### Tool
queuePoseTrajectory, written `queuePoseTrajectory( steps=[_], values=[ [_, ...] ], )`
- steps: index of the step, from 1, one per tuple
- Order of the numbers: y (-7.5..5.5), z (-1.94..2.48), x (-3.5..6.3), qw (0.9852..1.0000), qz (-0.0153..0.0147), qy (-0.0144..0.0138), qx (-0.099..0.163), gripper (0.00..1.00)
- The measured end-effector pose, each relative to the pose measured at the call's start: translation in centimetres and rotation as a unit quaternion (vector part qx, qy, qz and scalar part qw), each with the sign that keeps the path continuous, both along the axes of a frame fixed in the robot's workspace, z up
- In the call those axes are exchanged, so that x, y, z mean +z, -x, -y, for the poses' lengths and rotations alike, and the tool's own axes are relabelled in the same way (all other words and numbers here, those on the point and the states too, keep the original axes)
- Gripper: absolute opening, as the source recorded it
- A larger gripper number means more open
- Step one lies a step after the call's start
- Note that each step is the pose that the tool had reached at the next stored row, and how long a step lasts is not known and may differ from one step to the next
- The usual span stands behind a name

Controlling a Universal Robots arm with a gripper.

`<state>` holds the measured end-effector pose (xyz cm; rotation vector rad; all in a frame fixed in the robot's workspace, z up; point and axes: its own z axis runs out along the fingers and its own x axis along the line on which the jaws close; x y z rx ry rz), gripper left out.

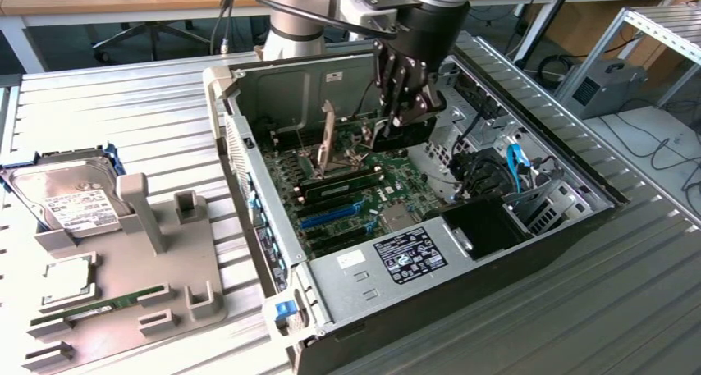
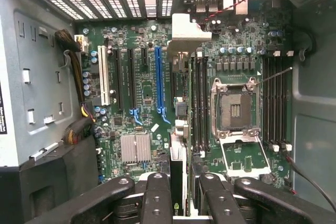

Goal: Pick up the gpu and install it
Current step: 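Insert the gpu into the slot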

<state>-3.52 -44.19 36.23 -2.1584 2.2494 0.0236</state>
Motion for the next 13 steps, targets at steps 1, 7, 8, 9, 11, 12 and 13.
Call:
queuePoseTrajectory(
  steps=[1, 7, 8, 9, 11, 12, 13],
  values=[
    [0.00, 0.03, -0.02, 1.0000, 0.0000, 0.0000, 0.000, 0.26],
    [0.00, 0.18, -0.42, 1.0000, 0.0000, 0.0000, 0.000, 0.26],
    [0.00, 0.18, -0.69, 1.0000, 0.0000, 0.0000, 0.000, 0.26],
    [0.00, 0.18, -0.70, 1.0000, 0.0000, 0.0000, 0.000, 0.26],
    [0.00, 0.18, -0.73, 1.0000, 0.0000, 0.0000, 0.000, 0.26],
    [0.00, 0.18, -0.75, 1.0000, 0.0000, 0.0000, 0.000, 0.26],
    [0.01, 0.18, -0.76, 1.0000, 0.0000, 0.0000, 0.000, 0.26]
  ],
)
